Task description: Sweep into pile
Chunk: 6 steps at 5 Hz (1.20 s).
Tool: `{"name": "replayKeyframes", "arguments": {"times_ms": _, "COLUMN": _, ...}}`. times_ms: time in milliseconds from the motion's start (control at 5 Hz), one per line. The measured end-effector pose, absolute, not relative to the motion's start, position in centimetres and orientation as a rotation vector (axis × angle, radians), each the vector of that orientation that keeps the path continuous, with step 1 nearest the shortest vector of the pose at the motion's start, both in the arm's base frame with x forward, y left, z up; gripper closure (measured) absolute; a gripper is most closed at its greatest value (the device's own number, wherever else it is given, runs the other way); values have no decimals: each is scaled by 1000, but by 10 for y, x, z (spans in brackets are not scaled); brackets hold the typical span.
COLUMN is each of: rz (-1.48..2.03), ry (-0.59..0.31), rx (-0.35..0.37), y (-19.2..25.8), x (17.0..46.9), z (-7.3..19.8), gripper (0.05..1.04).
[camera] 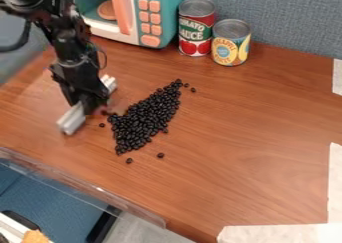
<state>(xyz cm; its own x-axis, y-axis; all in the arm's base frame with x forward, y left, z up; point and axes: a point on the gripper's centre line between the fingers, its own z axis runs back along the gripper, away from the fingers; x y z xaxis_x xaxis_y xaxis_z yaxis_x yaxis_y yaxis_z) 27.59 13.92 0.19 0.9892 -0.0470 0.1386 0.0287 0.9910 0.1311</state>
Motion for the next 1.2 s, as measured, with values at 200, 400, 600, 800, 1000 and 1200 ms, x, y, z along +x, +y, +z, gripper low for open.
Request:
{"name": "replayKeyframes", "arguments": {"times_ms": 200, "rz": -24, "ry": -137, "rx": 126, "y": 133, "x": 273, "z": 2, "gripper": 723}}
{"name": "replayKeyframes", "arguments": {"times_ms": 400, "rz": 9, "ry": -136, "rx": 106, "y": 128, "x": 274, "z": 1, "gripper": 723}}
{"name": "replayKeyframes", "arguments": {"times_ms": 600, "rz": 25, "ry": -132, "rx": 63, "y": 117, "x": 277, "z": 1, "gripper": 723}}
{"name": "replayKeyframes", "arguments": {"times_ms": 800, "rz": 27, "ry": -130, "rx": 34, "y": 113, "x": 279, "z": 3, "gripper": 723}}
{"name": "replayKeyframes", "arguments": {"times_ms": 1000, "rz": 37, "ry": -138, "rx": 15, "y": 120, "x": 283, "z": 10, "gripper": 723}}
{"name": "replayKeyframes", "arguments": {"times_ms": 1200, "rz": 91, "ry": -166, "rx": 18, "y": 151, "x": 287, "z": 25, "gripper": 723}}
